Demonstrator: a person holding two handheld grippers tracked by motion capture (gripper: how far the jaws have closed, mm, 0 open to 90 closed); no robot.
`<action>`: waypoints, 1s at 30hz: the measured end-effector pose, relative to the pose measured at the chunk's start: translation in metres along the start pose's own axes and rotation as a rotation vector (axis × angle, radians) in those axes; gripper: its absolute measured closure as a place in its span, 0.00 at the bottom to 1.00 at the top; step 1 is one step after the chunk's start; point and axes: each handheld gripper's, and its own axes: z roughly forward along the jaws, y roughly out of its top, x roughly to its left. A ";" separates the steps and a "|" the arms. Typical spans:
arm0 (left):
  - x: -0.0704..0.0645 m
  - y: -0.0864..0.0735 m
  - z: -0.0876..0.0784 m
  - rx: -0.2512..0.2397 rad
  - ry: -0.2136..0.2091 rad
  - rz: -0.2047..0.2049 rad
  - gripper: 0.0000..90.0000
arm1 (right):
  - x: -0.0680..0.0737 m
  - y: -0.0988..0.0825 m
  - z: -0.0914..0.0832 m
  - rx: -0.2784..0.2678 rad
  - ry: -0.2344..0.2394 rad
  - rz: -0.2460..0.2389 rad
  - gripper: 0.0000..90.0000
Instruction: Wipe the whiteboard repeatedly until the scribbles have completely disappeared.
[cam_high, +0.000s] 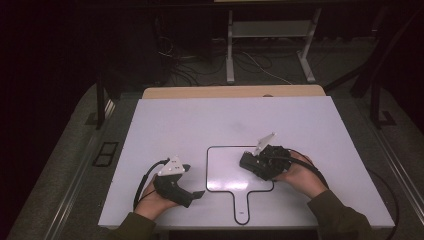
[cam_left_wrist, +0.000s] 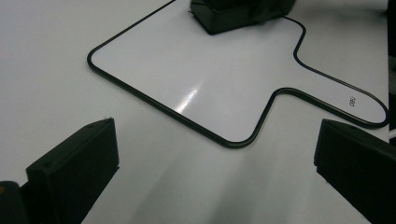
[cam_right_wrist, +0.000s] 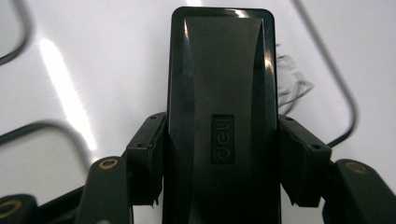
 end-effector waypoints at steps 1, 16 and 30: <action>0.000 0.000 0.000 -0.001 0.000 -0.001 0.00 | -0.004 0.003 0.002 0.002 -0.009 0.005 0.43; 0.001 -0.001 0.000 0.001 0.000 -0.003 0.00 | -0.050 0.016 0.015 0.024 -0.079 0.103 0.43; 0.000 -0.001 -0.001 0.002 -0.001 -0.001 0.00 | -0.030 0.028 0.017 0.020 -0.031 0.046 0.43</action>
